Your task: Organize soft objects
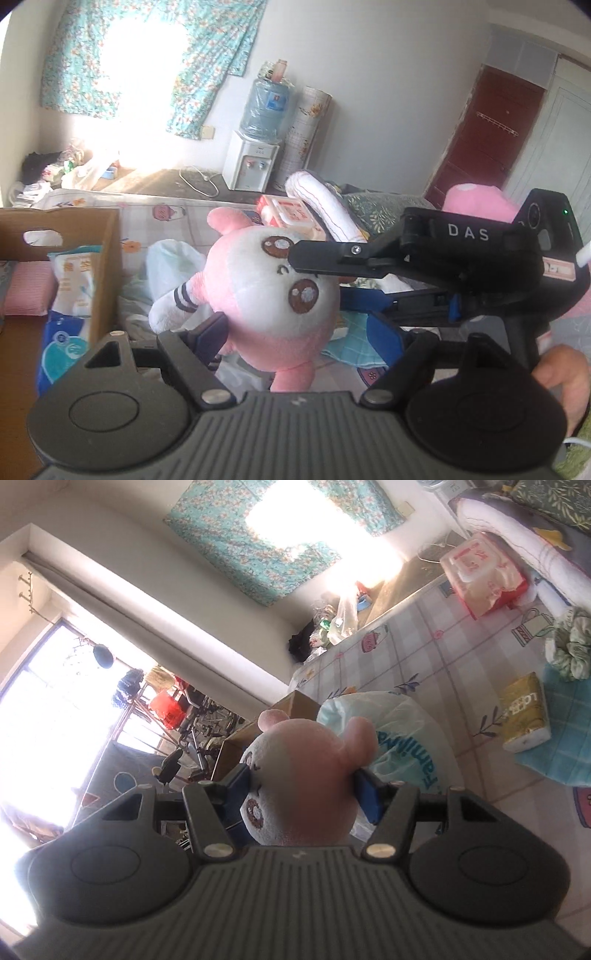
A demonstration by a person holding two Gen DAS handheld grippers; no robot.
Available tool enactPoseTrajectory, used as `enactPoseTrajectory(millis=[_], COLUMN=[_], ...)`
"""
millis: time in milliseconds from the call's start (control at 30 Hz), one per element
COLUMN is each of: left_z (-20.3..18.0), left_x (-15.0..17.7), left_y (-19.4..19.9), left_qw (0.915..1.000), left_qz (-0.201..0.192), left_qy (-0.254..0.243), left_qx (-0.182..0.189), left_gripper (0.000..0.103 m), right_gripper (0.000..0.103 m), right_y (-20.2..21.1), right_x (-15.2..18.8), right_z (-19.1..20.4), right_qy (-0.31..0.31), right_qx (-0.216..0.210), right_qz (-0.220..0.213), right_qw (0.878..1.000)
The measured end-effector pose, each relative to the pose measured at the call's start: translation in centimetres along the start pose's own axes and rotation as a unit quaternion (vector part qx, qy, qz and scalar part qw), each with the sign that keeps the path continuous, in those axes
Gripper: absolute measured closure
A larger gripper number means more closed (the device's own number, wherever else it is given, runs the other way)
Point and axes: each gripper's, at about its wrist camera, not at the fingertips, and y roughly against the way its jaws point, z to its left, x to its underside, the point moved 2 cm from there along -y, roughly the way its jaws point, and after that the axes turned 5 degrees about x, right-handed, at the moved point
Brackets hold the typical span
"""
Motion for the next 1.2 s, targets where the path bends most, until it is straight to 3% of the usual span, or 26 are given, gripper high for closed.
enactPoseTrajectory(millis=[133,300,533,667,867,933,1033,1200], left_z=[5.8,13.2,21.7,24.1,24.7,24.7,24.9,25.0], left_x=[-0.1,0.5,2.3,3.3,4.7,4.7,4.7,4.6], left_y=[4.2,6.8,5.6,5.1,5.8,5.8,5.6,5.3], left_qw=[0.9973,0.9848,0.9651,0.9605,0.9603,0.9606,0.9609,0.9617], left_qz=[-0.029,-0.046,0.0,0.024,0.038,0.037,0.038,0.037], left_qy=[0.046,0.114,0.179,0.204,0.212,0.212,0.213,0.21], left_qx=[-0.05,-0.123,-0.191,-0.188,-0.178,-0.175,-0.172,-0.172], left_gripper=[0.021,0.021,0.022,0.024,0.024,0.024,0.024,0.024], right_gripper=[0.043,0.043,0.043,0.043,0.041,0.04,0.041,0.04], right_y=[-5.8,-15.9,-28.5,-32.6,-36.9,-37.3,-36.6,-36.4], right_x=[0.3,1.1,4.0,5.5,5.9,5.5,4.7,4.0], right_z=[6.9,13.5,17.9,18.5,17.2,17.1,17.8,18.7], right_qy=[0.055,0.089,0.111,0.14,0.231,0.241,0.288,0.35], right_qx=[-0.026,-0.06,-0.045,-0.032,0.037,0.036,0.047,0.078], right_qz=[0.055,0.164,0.297,0.343,0.369,0.367,0.332,0.299], right_qw=[0.997,0.981,0.947,0.928,0.899,0.898,0.897,0.884])
